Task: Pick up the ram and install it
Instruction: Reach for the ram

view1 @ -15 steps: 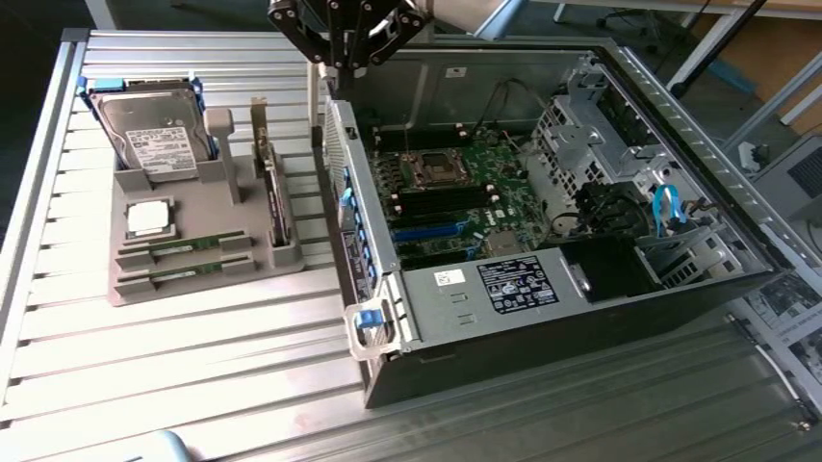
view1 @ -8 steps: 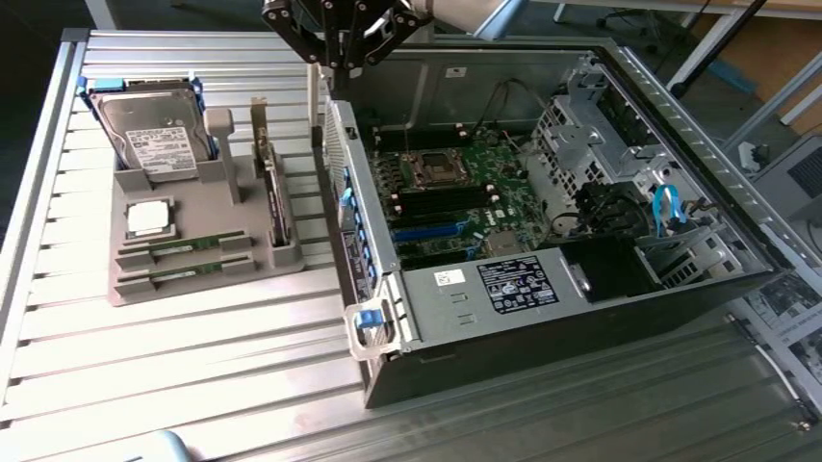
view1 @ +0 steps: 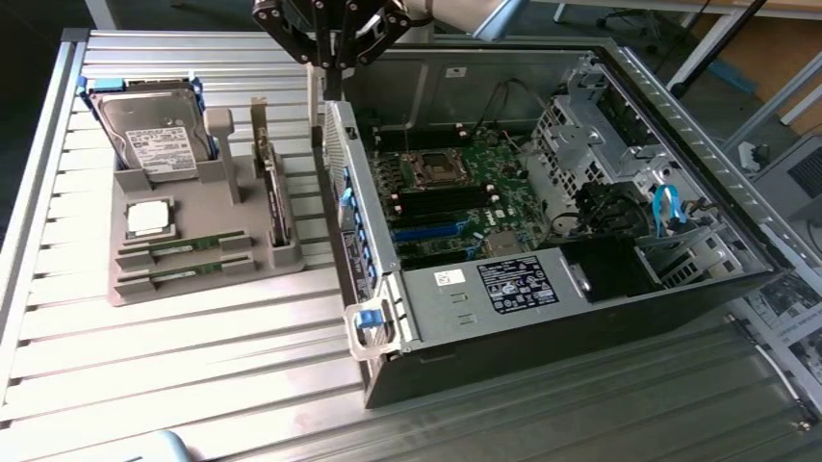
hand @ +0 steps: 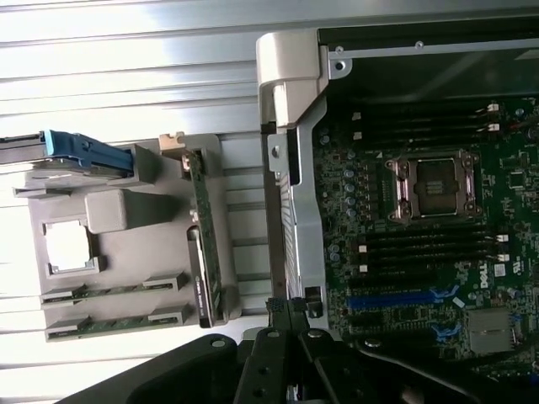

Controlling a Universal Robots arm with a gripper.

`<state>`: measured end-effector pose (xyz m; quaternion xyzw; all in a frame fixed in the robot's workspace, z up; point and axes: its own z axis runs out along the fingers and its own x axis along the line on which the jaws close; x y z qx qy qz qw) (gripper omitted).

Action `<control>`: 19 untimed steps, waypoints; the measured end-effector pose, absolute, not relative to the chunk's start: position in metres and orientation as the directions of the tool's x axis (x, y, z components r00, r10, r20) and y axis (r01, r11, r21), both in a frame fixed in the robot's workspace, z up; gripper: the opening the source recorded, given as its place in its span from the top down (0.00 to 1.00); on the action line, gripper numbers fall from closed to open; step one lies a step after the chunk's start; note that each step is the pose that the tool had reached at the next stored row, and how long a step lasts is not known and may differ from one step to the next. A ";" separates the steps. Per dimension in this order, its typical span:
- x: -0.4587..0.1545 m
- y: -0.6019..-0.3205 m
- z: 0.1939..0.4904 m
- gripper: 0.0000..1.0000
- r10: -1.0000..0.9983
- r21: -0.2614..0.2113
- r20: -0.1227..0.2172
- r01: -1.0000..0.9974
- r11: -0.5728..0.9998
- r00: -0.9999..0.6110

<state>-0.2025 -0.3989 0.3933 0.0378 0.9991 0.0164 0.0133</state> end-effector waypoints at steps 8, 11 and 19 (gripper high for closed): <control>-0.209 -0.399 0.393 0.89 0.076 0.034 -0.025 0.075 0.997 -0.997; -0.210 -0.399 0.393 0.89 0.076 0.034 -0.025 0.075 0.997 -0.997; -0.212 -0.399 0.393 0.89 0.076 0.033 -0.025 0.075 0.997 -0.997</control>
